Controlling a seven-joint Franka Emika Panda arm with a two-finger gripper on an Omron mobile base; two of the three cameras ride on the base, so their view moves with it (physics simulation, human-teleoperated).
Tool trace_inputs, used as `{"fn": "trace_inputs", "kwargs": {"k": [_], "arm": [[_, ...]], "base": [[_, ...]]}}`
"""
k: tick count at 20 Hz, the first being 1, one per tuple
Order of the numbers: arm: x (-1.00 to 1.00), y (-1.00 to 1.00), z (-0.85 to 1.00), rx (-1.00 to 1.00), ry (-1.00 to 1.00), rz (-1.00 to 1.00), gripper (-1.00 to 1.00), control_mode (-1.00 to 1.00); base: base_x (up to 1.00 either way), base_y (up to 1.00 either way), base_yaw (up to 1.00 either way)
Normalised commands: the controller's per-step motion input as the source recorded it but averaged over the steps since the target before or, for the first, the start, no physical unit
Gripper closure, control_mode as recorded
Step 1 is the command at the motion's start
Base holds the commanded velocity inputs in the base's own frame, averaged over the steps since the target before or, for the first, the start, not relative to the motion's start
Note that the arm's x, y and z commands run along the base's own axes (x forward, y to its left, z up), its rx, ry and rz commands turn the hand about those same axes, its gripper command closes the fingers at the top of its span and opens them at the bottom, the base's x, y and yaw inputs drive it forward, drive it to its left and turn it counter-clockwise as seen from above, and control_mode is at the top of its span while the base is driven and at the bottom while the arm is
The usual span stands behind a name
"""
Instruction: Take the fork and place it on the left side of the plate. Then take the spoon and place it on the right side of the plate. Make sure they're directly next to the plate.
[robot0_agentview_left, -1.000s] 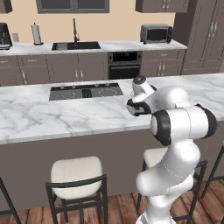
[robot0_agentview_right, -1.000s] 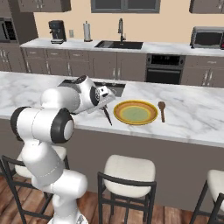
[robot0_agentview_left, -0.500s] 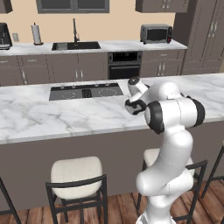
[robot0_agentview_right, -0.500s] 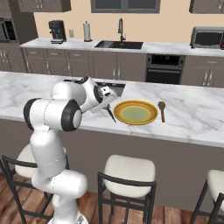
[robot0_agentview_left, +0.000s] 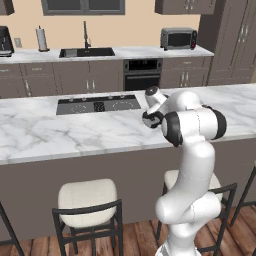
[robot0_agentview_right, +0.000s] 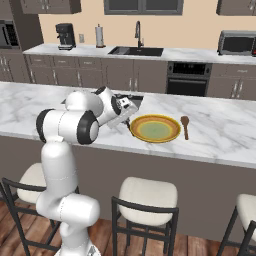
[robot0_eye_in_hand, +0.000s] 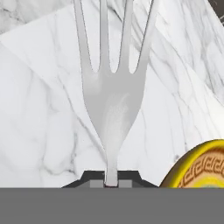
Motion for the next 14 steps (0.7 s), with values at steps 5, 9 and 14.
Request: {"fn": "trace_inputs", "kwargs": {"k": [5, 9, 14], "arm": [[0.00, -0.27, -0.01, 0.00, -0.01, 0.00, -1.00, -1.00], [-0.03, -0.22, 0.01, 0.00, -0.08, -0.05, -1.00, -1.00], [-0.33, -0.04, 0.50, 0.06, -0.17, -0.06, -1.00, -1.00]], "base": [[0.00, 0.00, 0.00], [0.00, 0.00, 0.00], [0.00, 0.00, 0.00]]}}
